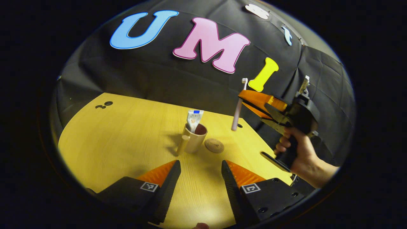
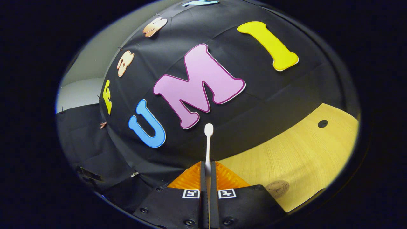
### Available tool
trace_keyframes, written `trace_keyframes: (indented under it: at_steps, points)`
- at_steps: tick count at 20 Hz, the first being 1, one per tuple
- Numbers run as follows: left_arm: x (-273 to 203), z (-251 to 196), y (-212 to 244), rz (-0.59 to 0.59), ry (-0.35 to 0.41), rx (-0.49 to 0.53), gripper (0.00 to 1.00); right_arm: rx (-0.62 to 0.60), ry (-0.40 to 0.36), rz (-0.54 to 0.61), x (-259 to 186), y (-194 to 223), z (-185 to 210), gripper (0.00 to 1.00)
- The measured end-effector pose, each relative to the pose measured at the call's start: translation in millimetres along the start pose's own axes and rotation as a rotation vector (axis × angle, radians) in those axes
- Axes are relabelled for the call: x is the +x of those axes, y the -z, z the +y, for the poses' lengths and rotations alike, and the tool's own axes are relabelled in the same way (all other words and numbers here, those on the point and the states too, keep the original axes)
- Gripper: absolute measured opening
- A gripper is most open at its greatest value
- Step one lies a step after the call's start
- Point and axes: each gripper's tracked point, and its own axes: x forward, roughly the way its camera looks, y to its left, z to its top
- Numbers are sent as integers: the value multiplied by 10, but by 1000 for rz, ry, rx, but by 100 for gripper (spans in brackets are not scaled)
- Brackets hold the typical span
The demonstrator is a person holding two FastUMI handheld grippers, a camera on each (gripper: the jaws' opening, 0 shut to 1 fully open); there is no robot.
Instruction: Put the toothbrush and toothpaste on the desktop into the cup, then pick up the cup and place it on the coaster on the desktop.
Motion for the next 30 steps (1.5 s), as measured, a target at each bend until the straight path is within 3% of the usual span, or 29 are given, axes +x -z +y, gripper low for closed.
trace_keyframes:
  at_steps: [7, 16, 23, 28, 30]
  points:
    - [-350, 152, 307, 12, -78, -77, 80, -32, -39, -19, 524, 412, -217, 6]
    - [-298, 139, 539, 27, -130, -123, 80, -107, 9, 10, 797, 810, -666, 6]
    - [-168, -35, 433, 13, -116, -116, 80, -185, -20, 64, 710, 966, -656, 8]
    - [22, -62, 287, 13, -117, -98, 80, -171, -48, 162, 506, 1128, -598, 12]
    - [100, -47, 228, 26, -123, -89, 80, -157, -51, 203, 429, 1205, -570, 24]
